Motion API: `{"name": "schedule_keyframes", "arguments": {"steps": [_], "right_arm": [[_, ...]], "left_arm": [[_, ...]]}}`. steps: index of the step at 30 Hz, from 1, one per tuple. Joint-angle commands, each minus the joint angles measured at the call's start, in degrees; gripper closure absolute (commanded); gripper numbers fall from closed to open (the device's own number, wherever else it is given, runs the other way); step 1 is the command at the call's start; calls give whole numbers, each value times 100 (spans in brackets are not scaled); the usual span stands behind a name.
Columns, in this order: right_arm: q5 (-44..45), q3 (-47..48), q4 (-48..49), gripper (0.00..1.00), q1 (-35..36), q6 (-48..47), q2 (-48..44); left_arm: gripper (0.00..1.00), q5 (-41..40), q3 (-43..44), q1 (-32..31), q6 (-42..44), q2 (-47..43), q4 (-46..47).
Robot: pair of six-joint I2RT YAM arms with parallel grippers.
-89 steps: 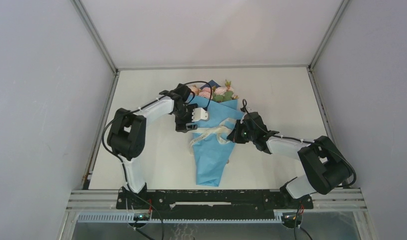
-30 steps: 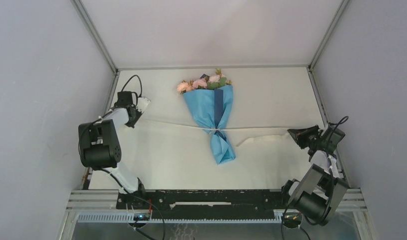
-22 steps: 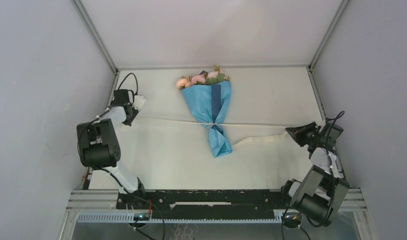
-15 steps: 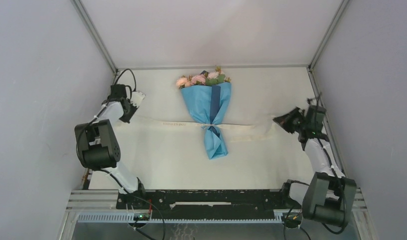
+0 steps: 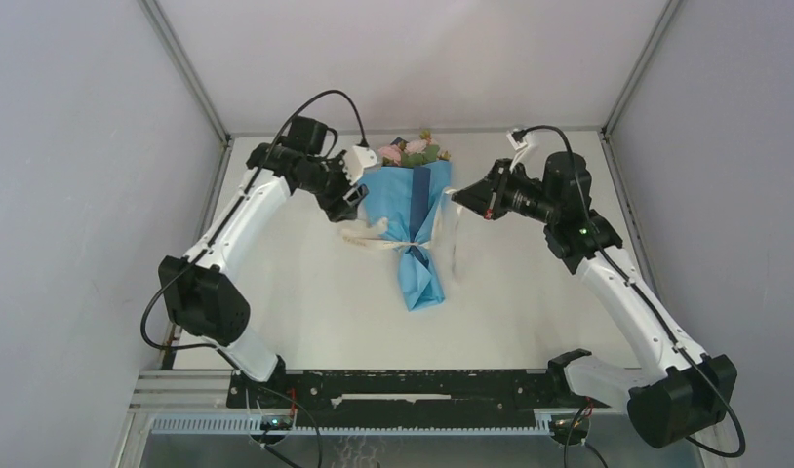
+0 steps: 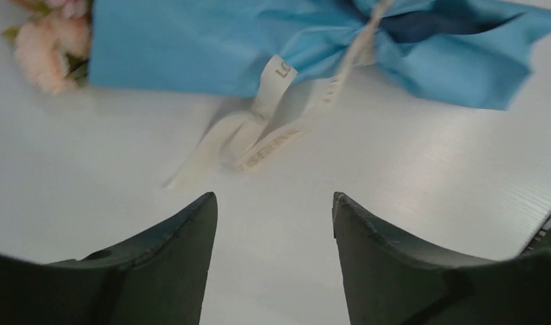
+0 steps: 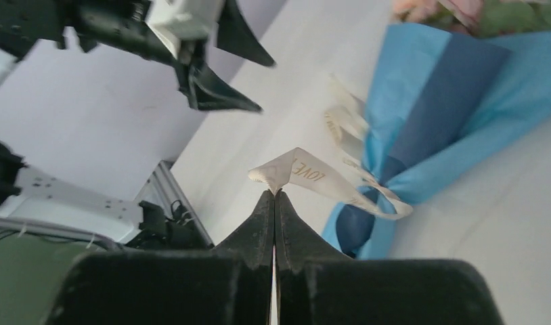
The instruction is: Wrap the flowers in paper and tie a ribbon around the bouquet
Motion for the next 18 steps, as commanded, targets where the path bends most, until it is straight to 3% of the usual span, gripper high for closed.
{"name": "schedule_keyframes", "arguments": {"steps": [1,6,10,14,18], "right_arm": [[-602,401,738,100,31,328,-40],[-705,549,751,100,85,394,127],[-878,545,813,100,152,432,104],[-1303,544,1089,100,161,639,140],[-1405,537,1245,100,162,683,147]], "left_arm": [[29,1276,490,-525,331,-76,-700],[11,1616,670,-854,331,-118,-405],[2,1854,93,-1086,-610,-35,1042],[0,2328,489,-1352,-1317,510,1699],[0,2619,826,-1610,-1308,877,1744]]}}
